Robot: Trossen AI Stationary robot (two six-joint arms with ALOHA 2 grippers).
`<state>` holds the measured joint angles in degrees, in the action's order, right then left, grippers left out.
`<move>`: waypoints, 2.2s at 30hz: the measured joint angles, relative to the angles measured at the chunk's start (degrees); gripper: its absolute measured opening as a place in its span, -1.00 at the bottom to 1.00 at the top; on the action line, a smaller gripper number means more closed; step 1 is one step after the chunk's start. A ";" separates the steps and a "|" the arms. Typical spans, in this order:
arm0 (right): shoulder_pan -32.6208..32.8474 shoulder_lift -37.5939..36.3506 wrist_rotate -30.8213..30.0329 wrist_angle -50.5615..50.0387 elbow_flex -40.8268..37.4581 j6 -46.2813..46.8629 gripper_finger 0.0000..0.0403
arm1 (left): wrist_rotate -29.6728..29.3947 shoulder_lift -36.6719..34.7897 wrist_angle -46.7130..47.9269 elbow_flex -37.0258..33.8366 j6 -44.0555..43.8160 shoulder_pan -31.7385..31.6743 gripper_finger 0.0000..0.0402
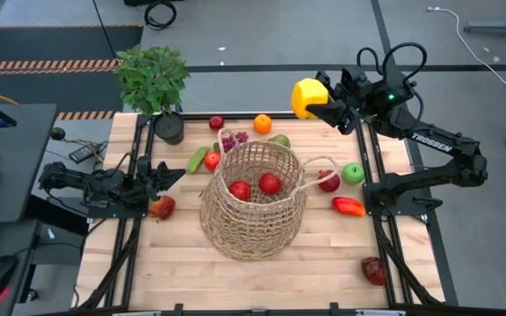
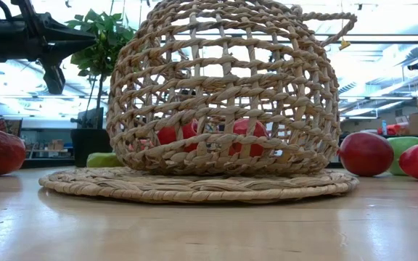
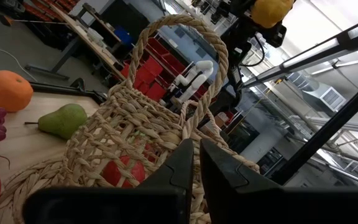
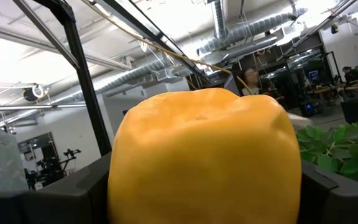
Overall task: Build produce basket
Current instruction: Put the yellow bell pepper into the brown basket
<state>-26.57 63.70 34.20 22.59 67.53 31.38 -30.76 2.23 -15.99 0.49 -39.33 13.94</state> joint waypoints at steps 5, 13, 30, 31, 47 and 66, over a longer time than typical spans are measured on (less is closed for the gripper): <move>0.00 0.00 -0.02 -0.10 0.00 -0.53 0.53 | 0.00 0.02 0.00 0.00 0.01 0.00 -0.85; -0.02 0.00 -0.04 -0.45 0.00 -1.29 0.53 | -0.02 0.02 -0.02 0.01 0.02 0.00 -0.82; 4.44 3.25 -0.63 -5.61 0.02 0.56 0.53 | 0.00 0.00 0.00 0.00 0.02 0.00 -0.82; 5.00 3.83 -0.63 -5.70 0.02 0.59 0.53 | -0.02 0.00 0.00 -0.01 0.00 0.00 -0.82; 8.98 9.46 0.39 -5.75 0.00 4.08 0.53 | -0.01 0.00 -0.01 -0.02 0.01 0.00 -0.82; 12.85 9.46 -0.22 -10.79 0.00 1.16 0.53 | 0.00 0.01 0.00 0.01 0.00 0.02 -0.84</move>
<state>-13.71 73.17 33.98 11.80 67.53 32.53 -30.77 2.24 -15.99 0.49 -39.33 13.95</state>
